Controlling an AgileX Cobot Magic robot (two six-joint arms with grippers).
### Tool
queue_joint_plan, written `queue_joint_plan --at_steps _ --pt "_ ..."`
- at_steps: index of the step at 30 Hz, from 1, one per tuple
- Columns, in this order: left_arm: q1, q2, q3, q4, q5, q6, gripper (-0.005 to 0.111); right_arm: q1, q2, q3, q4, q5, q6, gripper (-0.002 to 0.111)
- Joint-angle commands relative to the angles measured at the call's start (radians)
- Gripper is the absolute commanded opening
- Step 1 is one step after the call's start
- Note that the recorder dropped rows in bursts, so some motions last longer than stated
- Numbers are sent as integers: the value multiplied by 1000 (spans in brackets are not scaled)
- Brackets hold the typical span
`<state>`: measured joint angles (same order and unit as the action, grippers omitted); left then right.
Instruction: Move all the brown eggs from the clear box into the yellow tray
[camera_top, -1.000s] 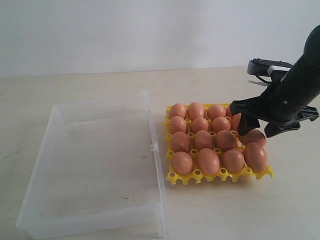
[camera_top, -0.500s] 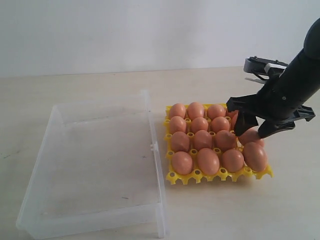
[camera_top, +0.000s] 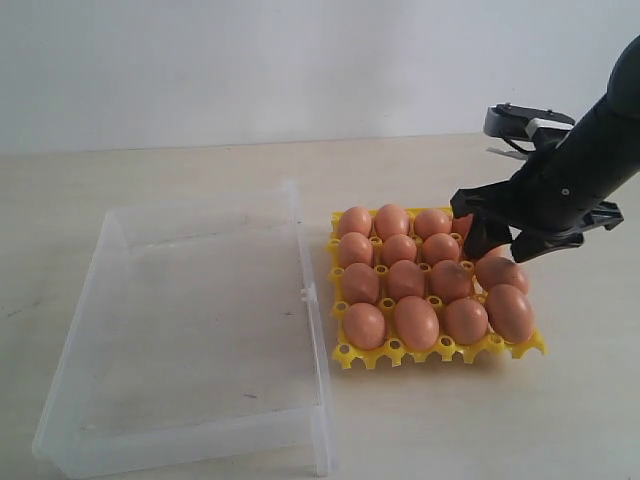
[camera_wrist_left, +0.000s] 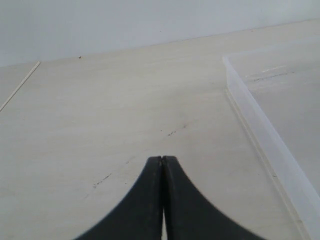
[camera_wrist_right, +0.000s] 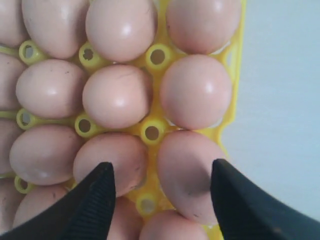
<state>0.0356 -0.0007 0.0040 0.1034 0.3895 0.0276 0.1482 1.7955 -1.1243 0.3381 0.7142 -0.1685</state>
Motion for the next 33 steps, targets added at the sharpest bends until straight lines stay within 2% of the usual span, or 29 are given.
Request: queue_joint_plan --at_steps 1,33 --pt "-6 1 -4 -2 -9 -4 0 -3 -1 -9 -31 -24 -11 55" --pt "-6 1 -4 -2 -9 -4 0 26 30 -9 63 72 -101 54"
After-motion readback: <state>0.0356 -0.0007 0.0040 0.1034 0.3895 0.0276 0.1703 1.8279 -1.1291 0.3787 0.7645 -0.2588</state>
